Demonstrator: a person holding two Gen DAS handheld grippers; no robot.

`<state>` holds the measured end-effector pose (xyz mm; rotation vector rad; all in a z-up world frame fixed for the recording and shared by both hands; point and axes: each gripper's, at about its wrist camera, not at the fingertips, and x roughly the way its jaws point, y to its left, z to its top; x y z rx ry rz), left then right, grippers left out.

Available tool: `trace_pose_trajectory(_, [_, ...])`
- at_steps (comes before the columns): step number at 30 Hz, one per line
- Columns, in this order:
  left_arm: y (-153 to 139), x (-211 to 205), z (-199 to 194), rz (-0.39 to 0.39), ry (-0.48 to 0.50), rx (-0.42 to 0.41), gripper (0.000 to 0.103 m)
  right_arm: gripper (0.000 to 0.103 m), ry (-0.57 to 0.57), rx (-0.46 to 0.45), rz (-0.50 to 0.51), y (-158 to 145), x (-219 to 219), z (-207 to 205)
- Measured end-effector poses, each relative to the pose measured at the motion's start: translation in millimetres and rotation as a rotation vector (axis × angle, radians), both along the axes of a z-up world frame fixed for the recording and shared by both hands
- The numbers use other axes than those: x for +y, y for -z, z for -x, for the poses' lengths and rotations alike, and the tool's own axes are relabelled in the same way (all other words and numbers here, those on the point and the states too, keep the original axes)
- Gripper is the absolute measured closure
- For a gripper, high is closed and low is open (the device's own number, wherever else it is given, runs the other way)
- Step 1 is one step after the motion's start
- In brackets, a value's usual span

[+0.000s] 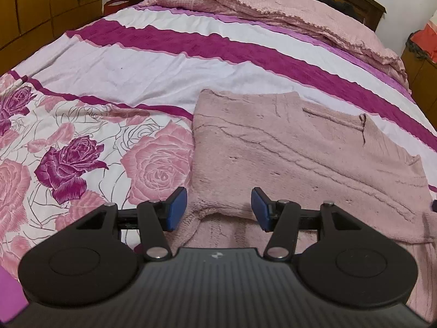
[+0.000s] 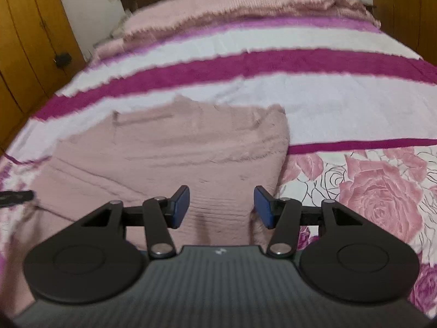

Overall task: Fold small clothes
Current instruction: 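Grasp the opposite side edge with the right gripper and lift it, then fold the held side edge over the cardigan body and open the right gripper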

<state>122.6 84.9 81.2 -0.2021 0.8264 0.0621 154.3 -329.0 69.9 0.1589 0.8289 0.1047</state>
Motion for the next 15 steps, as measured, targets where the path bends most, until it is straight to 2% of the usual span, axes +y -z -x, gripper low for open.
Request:
trace_pose_trajectory(3, [-1.8, -3.5, -0.8, -0.016, 0.014, -0.019, 0.043, 0.046, -0.021, 0.022, 0.012, 4.5, 7.0, -1.7])
trace_pose_trajectory(5, [-2.8, -5.5, -4.3, -0.022, 0.024, -0.031, 0.043, 0.051, -0.070, 0.016, 0.052, 2.5, 15.8, 3.4])
trace_pose_trajectory(7, [-3.7, -8.7, -9.5, -0.026, 0.028, -0.044, 0.043, 0.085, -0.105, 0.029, 0.102, 1.8, 23.6, 5.8])
trace_pose_trajectory(11, [-5.2, -15.4, -20.4, -0.019, 0.042, -0.085, 0.043, 0.089, -0.128, 0.010, 0.123, -10.3, 31.0, 2.6])
trace_pose_trajectory(15, [-8.8, -25.6, -34.7, -0.044, 0.017, -0.163, 0.043, 0.090, -0.110, -0.121, 0.145, -50.5, 39.3, -5.7])
